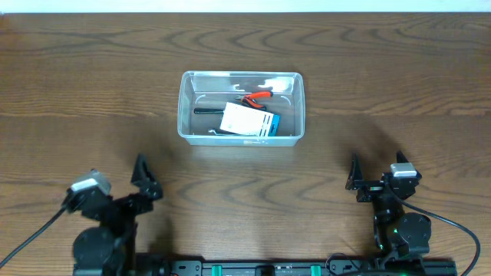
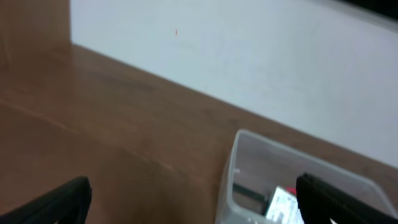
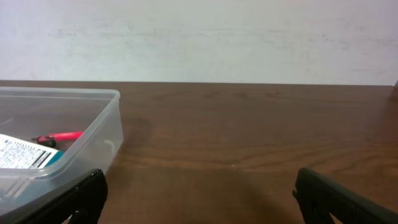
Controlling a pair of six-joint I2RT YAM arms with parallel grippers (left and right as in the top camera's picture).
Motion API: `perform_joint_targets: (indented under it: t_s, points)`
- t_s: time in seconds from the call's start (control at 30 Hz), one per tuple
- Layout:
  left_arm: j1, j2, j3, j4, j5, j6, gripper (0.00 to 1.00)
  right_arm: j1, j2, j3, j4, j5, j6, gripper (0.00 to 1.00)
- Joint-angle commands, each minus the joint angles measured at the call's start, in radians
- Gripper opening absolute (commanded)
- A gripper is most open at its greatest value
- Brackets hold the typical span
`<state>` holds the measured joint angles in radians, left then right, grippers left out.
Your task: Pack container
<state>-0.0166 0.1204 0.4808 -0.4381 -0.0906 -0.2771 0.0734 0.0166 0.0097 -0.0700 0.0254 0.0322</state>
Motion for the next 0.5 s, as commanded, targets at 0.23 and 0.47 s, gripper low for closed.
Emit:
perform_joint_targets:
  t_s: [0.23,0.47]
  points:
    - [0.004,-0.015,-0.222,0.212,-0.015,0.022,0.98,-0.002,-0.010,-0.004,-0.001,-0.004,-0.018,0.99]
    - [0.004,-0.015,-0.275,0.217,-0.015,0.022,0.98,-0.002,-0.010,-0.004,-0.001,-0.004,-0.018,0.99]
